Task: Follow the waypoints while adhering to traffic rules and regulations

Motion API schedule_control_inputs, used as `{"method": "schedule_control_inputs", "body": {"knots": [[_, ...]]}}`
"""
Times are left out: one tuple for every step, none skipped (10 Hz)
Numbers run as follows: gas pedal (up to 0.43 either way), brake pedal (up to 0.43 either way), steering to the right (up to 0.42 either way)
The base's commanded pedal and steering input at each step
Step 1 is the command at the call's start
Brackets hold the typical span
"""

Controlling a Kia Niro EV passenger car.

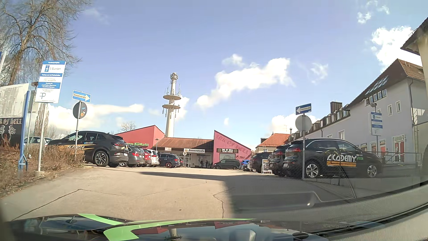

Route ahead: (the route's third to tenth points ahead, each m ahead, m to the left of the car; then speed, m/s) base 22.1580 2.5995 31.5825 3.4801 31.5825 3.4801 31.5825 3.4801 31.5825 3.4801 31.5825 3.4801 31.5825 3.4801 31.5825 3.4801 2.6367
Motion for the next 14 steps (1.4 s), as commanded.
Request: {"method": "schedule_control_inputs", "body": {"knots": [[0.248,0.000,-0.009],[0.248,0.000,-0.011],[0.248,0.000,-0.014],[0.248,0.000,-0.018],[0.260,0.000,-0.021],[0.268,0.000,-0.021],[0.299,0.000,-0.021],[0.299,0.000,-0.022],[0.299,0.000,-0.021],[0.299,0.000,-0.021],[0.299,0.000,-0.021],[0.299,0.000,-0.021],[0.299,0.000,-0.021],[0.299,0.000,-0.021]]}}
